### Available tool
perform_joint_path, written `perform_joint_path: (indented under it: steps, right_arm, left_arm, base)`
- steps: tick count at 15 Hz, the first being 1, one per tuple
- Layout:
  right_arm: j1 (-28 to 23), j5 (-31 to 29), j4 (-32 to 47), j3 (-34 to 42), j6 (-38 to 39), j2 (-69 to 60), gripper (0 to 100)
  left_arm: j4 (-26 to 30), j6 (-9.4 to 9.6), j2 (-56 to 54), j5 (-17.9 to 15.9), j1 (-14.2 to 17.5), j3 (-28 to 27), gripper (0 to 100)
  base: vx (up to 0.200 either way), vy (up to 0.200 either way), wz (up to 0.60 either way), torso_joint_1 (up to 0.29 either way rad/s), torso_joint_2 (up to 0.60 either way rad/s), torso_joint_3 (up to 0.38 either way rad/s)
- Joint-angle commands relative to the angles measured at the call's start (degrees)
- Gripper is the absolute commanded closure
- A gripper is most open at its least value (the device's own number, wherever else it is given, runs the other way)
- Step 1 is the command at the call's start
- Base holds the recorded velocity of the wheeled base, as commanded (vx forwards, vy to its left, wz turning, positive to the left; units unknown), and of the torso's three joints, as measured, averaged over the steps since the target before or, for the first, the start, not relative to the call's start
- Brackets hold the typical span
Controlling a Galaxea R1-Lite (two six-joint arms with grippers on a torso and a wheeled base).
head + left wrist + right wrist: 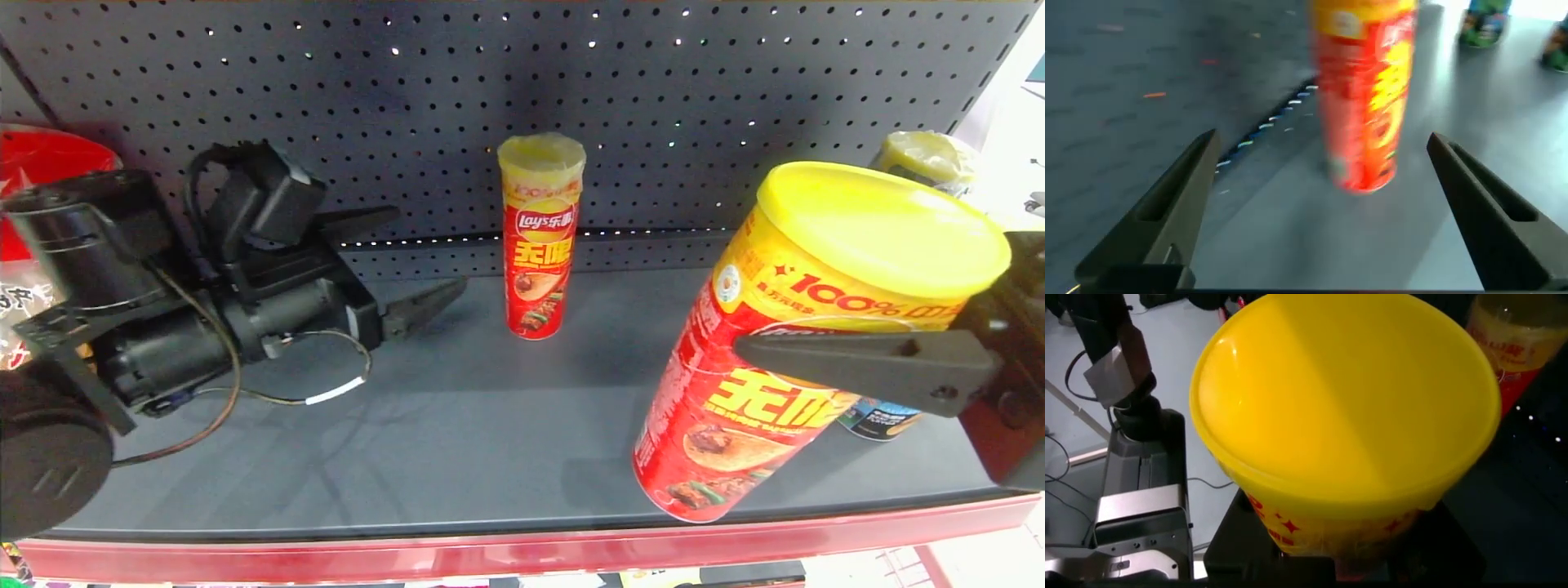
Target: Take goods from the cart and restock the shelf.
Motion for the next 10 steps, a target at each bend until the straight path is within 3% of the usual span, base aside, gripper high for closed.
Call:
perform_joint_path:
  steps: [1,10]
  right_arm:
    - [0.01,0.05,-0.02,-0.23,-0.03,0.86,100]
    - [0.01,0.05,-2.48,-0.76,0.76,2.27,100]
  left_arm:
    - [-0.60,-0.26,8.33,-0.10,-4.25,-3.58,0]
    - [-0.60,-0.70,14.39,-0.28,-4.42,-7.27,0]
  base:
    - [0.000,0.000,0.00,0.000,0.00,0.000]
    - [0.000,0.000,0.00,0.000,0.00,0.000]
